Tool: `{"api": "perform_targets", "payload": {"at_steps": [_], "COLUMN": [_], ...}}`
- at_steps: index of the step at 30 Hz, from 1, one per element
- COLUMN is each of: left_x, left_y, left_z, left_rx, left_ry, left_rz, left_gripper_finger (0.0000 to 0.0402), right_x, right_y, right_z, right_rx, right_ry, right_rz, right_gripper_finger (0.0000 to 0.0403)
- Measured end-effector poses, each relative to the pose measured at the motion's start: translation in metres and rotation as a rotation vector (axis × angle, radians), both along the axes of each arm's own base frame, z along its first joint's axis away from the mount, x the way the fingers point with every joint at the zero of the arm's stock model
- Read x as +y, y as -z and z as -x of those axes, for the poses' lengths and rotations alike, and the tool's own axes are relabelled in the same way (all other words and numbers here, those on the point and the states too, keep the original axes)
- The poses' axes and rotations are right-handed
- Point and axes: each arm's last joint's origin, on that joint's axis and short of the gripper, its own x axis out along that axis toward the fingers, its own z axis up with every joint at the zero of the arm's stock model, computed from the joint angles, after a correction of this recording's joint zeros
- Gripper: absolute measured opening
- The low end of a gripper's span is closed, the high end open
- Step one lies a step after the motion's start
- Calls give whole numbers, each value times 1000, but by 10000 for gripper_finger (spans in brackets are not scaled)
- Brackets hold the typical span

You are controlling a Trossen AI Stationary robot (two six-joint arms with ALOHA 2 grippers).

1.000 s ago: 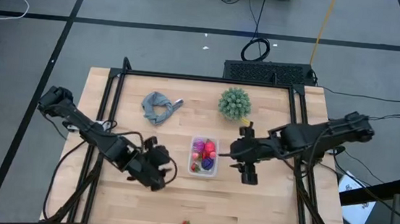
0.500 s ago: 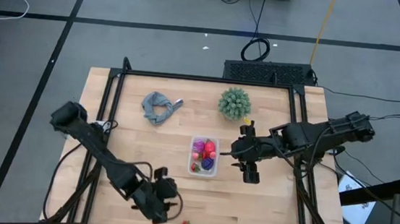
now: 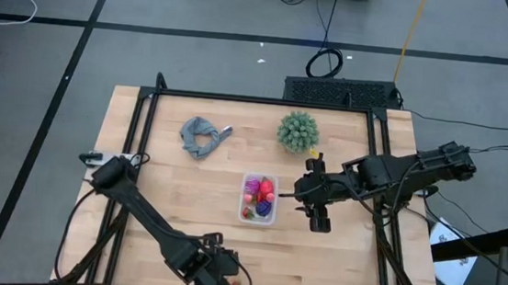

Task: Pick and placing Produce into tupperware
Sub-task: Put the strawberry into the transparent bin

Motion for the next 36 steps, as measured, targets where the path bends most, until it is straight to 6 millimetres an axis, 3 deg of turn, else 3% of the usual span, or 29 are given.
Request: {"api": "perform_targets", "payload": {"at_steps": [11, 19, 36], "left_x": [-13, -18, -24], "left_y": [13, 34, 58], "left_z": [-15, -21, -27], "left_rx": [-37, 14, 35], "left_ry": [-14, -1, 56], "left_rz": [111, 139, 120], "left_gripper_finger": [198, 198, 198], "right_x": [0, 0, 0], "right_y": [0, 0, 0], "right_z": [0, 0, 0], "right_rx": [-5, -6, -8], "right_ry": [-38, -42, -42], "right_rz": [23, 26, 25], "right_gripper_finger": [193, 193, 193]}}
